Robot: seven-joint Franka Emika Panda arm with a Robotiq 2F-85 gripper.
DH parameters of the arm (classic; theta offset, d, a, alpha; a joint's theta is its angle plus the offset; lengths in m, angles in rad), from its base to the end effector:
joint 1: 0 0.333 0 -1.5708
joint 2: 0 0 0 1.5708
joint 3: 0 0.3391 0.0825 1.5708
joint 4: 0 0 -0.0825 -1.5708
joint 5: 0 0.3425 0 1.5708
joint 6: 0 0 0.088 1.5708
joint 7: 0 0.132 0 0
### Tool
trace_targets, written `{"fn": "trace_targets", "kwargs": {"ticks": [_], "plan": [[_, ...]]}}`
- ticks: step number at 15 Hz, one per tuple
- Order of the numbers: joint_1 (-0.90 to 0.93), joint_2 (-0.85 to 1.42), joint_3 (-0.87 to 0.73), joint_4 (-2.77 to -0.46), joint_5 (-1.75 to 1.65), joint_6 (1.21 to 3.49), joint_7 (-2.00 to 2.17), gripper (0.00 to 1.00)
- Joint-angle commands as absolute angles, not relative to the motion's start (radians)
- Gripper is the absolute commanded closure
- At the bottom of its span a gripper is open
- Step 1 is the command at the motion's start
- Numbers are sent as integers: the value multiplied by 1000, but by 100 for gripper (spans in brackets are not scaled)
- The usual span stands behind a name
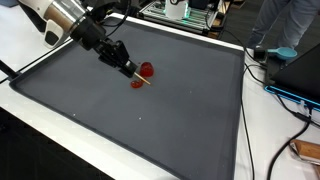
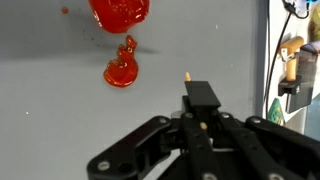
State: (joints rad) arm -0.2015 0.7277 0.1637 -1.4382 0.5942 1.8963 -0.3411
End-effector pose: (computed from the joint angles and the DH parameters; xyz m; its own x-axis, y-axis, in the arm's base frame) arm 0.6790 0.0068 0.2815 0.9918 0.0442 -0.1196 -0.0412 -0.7763 -0.6290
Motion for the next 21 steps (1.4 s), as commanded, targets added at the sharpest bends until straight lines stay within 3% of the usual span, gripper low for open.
{"fn": "trace_targets", "kwargs": {"ticks": [1, 21], "plan": [[-171, 683, 127, -1459, 574, 1920, -278, 97], [19, 530, 24, -1501, 140, 1981, 34, 97]]}}
